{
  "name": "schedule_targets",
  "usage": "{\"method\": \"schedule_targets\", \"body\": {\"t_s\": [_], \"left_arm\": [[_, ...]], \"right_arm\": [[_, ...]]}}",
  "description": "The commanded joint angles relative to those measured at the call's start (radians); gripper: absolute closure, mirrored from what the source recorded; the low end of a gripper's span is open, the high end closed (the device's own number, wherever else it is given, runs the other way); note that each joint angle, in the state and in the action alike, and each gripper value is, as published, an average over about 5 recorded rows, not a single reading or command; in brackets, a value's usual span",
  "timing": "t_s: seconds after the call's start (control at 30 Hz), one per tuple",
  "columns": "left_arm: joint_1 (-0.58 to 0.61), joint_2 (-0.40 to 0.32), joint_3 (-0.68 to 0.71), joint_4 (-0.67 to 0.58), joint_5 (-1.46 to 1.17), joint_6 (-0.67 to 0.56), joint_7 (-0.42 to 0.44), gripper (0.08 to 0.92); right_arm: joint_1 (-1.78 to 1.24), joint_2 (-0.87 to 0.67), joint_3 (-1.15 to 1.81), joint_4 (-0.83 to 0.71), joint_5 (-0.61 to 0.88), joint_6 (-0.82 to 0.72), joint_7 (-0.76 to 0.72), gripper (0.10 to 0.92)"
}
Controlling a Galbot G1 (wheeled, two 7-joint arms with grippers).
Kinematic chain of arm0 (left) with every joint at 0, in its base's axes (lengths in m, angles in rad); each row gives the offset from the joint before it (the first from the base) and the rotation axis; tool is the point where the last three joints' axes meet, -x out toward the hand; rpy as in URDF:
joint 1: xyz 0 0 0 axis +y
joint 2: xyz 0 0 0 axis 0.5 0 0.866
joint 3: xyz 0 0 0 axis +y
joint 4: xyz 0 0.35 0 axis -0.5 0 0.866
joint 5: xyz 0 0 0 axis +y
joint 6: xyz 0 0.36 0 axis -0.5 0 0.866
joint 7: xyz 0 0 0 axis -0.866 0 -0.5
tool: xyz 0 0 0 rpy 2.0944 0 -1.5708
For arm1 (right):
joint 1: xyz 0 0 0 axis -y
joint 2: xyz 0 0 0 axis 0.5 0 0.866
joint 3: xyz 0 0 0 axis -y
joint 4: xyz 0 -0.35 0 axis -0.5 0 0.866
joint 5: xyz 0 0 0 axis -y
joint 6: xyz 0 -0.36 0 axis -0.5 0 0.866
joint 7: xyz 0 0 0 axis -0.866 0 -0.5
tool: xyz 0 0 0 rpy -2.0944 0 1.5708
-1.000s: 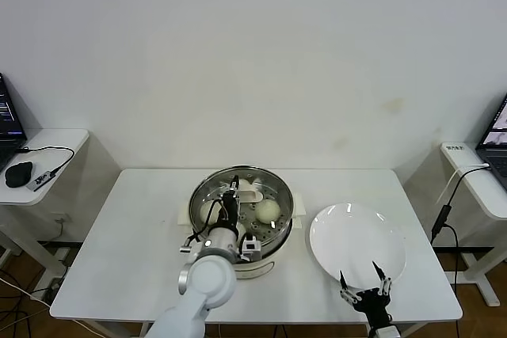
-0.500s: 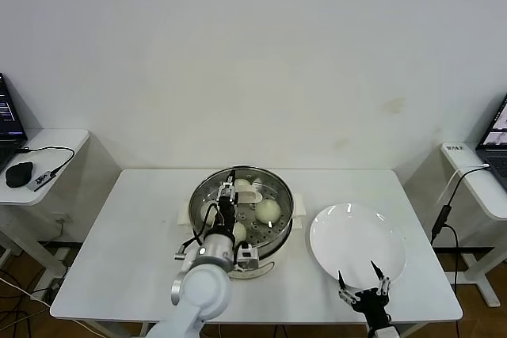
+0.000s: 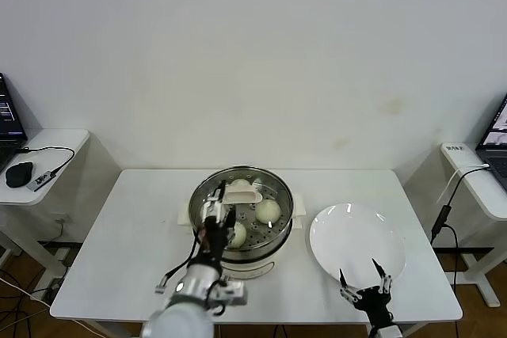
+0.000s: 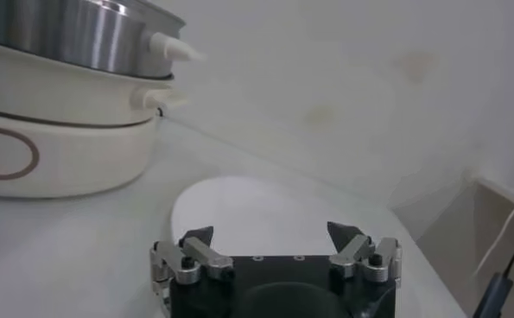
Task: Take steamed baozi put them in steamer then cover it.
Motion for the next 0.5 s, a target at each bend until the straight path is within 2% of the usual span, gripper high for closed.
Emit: {"method": "schedule_targets", "body": {"t_s": [0.03,0.13,0.23,0.4,0.5], "left_arm": [[0.401,0.017,-0.430,-0.124,-1.137,-0.364,-0.397,0.177],[0.461,-0.001,-0.501,-0.077,-1.365,-0.442,-0.416,0.177],[0.521,-0.009,-0.504,-0.070,-1.502,-0.444,-0.407,0.177],[0.602,0.003,-0.482,-0.044,-1.630,-0.538,-0.386,0.177],[0.622,0.005,-0.467,-0.011,-1.659,-0.586,-0.385,0.177]], "right_arm": [[-0.015,-0.034,-0.023,0.028,0.080,-0.007,-0.009,0.203],[-0.039,-0.074,-0.051,0.060,0.116,-0.011,-0.006,0.203],[-0.066,-0.133,-0.078,0.088,0.176,-0.013,0.004,0.203],[-0.117,-0.230,-0.104,0.121,0.349,-0.042,0.030,0.203],[-0.134,-0.253,-0.104,0.122,0.382,-0.052,0.034,0.203]]}}
